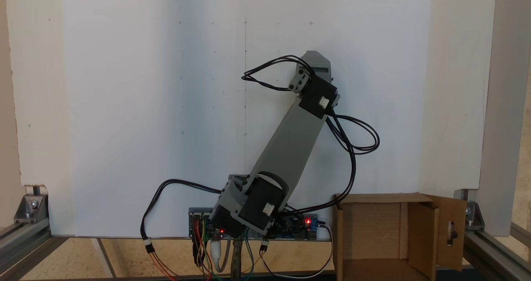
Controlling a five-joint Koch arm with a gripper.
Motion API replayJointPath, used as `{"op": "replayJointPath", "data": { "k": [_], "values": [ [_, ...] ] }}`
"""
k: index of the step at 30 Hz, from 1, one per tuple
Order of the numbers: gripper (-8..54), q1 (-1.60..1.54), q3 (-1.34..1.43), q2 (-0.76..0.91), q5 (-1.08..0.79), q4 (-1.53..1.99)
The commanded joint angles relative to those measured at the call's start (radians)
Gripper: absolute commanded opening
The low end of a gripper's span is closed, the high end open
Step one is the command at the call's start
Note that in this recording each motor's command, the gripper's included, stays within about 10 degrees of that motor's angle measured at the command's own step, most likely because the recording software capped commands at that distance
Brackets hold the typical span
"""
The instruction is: Grasp a green dice and put it in the bin.
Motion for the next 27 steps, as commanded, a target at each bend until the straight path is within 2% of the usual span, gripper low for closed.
{"op": "replayJointPath", "data": {
  "k": [1,19,23,27],
  "values": [
    [43.1,0.0,-0.02,-0.003,-0.071,-0.012],
    [42.9,0.012,-0.018,-0.029,-0.071,-0.046],
    [40.4,0.012,-0.018,-0.035,-0.071,-0.043],
    [34.9,0.011,-0.018,-0.037,-0.071,-0.041]
  ]
}}
